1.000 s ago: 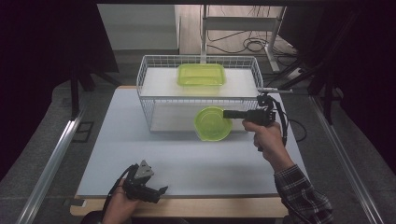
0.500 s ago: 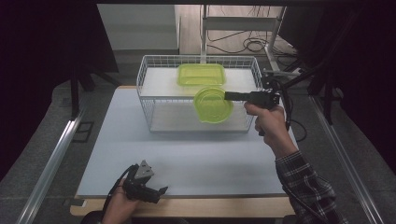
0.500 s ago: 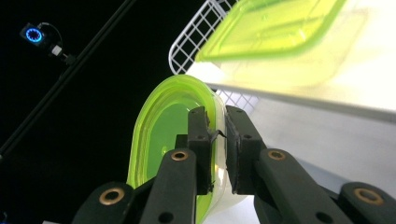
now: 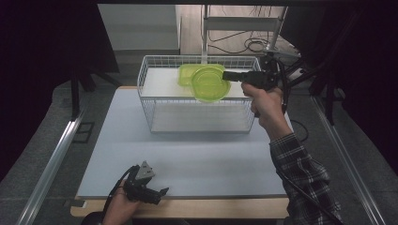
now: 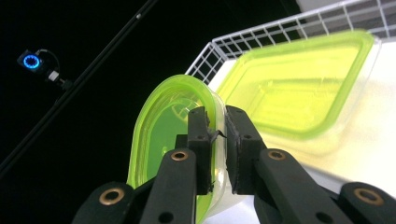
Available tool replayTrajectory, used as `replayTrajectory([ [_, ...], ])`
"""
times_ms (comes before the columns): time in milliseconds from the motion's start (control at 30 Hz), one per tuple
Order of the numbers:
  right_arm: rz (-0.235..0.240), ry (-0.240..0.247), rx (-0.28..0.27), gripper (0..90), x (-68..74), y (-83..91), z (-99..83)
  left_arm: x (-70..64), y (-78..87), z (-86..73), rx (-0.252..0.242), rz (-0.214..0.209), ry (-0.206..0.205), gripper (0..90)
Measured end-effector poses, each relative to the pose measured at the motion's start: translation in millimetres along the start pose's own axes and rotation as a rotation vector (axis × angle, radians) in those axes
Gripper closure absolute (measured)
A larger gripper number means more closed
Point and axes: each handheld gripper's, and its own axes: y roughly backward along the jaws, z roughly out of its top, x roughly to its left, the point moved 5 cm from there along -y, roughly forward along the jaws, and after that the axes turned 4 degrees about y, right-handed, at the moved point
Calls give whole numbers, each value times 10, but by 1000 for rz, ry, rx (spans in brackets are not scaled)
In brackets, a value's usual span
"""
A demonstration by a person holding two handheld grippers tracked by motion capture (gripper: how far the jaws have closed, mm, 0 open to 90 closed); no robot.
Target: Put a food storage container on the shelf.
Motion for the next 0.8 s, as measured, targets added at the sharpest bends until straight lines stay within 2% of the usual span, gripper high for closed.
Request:
replayTrajectory([
  [367,-61,-12,-57,812,-35,-197,277,0,-1,-3,1,-4,-4,39],
  [633,-116,-35,-88,811,-151,-357,384,-2,-5,-5,1,-9,-3,40],
  [800,-139,-43,-90,811,-186,-444,411,-4,-7,-8,3,-13,-3,40],
])
